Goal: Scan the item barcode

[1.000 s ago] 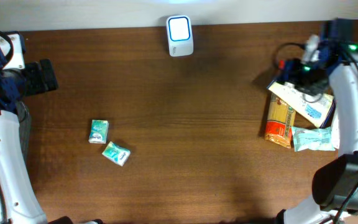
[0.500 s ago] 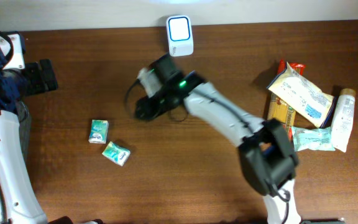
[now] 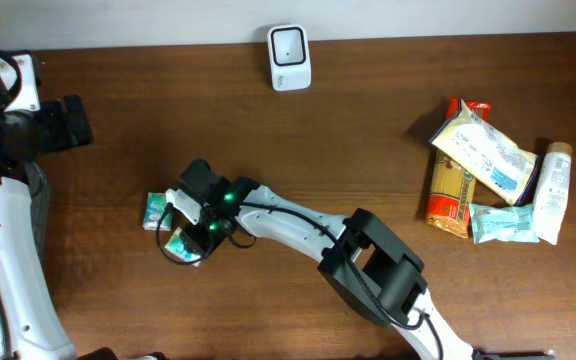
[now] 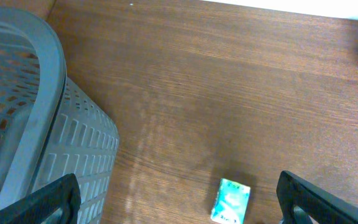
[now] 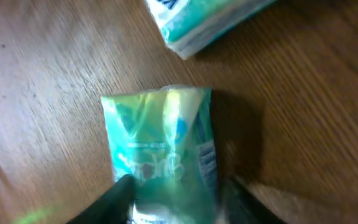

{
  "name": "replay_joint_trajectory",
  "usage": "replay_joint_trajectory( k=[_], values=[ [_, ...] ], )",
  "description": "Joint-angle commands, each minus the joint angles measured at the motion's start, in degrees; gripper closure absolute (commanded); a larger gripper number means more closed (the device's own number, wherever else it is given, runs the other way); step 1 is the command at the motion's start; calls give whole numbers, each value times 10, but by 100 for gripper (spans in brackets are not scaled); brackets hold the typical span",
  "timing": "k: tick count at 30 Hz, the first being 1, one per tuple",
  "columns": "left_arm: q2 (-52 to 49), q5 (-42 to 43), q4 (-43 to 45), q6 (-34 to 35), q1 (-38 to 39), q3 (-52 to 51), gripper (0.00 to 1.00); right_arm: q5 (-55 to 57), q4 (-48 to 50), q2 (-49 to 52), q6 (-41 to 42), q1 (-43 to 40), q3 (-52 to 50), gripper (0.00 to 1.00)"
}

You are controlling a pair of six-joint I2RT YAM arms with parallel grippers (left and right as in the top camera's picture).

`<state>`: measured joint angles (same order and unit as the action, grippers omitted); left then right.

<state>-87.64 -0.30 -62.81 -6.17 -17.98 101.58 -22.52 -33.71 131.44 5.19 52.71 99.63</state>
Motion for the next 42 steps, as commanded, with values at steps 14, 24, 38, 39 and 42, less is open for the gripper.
replay_joint_trajectory(
  k=[14,24,38,39,42],
  values=[
    [2,-1,1,5,-2,3,1,86,-161,-82,-5,-128,66,96],
    [2,-1,1,5,-2,3,1,11,-156,-55,23,-88,63,74],
    [2,-1,1,5,-2,3,1,-63,-174,28,75,-70,60,56],
    [2,-1,1,5,-2,3,1,-65,-170,31,75,-70,60,57],
    [2,-1,1,5,-2,3,1,-64,-161,33,75,-71,60,57]
  ],
)
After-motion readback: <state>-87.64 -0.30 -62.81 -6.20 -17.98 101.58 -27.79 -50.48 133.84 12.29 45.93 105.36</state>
